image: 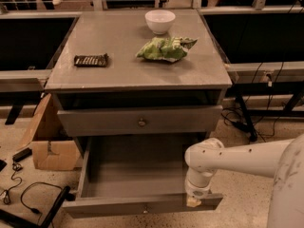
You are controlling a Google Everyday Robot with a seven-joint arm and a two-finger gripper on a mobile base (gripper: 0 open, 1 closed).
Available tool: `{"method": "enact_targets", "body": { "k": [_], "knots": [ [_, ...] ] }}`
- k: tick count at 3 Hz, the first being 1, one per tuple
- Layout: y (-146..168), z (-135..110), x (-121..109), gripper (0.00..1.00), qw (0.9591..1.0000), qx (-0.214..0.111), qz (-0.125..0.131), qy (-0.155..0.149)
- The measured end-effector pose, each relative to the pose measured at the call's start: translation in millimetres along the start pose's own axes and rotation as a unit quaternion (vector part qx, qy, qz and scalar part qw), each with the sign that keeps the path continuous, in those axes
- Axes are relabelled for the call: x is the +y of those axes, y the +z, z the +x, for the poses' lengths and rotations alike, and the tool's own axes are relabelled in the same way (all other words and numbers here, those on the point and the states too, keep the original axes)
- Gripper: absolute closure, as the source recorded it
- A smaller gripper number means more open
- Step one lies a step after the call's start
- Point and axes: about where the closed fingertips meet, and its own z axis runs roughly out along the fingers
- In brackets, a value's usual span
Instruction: Open middle drawer
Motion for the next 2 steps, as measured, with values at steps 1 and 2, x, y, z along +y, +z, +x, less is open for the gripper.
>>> {"method": "enact_targets", "body": {
  "k": [1, 2],
  "knots": [
    [4.0, -1.2, 6.1, 1.00, 0.9999, -0.004, -0.012, -0.003],
    [6.1, -2.5, 7.6, 1.00, 0.9998, -0.007, -0.020, -0.006]
  ]
}}
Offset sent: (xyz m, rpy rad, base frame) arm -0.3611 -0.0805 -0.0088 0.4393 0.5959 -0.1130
